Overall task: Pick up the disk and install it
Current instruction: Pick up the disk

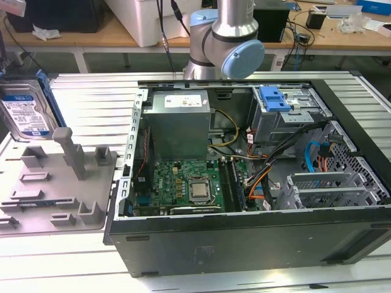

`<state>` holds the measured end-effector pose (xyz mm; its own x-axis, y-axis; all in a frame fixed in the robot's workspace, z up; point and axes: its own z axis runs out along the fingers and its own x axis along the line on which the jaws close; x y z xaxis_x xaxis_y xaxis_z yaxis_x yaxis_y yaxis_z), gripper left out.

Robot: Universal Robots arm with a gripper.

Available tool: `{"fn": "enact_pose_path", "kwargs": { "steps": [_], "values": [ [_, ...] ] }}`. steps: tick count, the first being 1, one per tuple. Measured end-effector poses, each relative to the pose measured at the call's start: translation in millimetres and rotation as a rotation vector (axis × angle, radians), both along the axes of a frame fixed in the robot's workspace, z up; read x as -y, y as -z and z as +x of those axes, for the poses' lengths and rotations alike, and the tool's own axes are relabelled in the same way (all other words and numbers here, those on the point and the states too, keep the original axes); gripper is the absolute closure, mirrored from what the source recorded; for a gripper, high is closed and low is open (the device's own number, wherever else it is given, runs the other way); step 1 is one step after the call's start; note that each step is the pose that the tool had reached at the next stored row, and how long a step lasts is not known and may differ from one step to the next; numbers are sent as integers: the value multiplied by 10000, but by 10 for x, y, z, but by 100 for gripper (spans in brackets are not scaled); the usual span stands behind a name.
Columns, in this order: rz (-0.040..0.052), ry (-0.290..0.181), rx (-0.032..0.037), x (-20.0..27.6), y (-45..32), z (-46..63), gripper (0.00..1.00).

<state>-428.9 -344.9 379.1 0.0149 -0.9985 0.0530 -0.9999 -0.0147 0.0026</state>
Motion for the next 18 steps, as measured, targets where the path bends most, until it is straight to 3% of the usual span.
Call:
{"fn": "enact_pose_path", "kwargs": {
  "steps": [4,10,18],
  "values": [
    [-1,0,0,0,-83,0,63],
    [-1,0,0,0,-283,8,63],
    [-1,0,0,0,-493,71,63]
  ]
}}
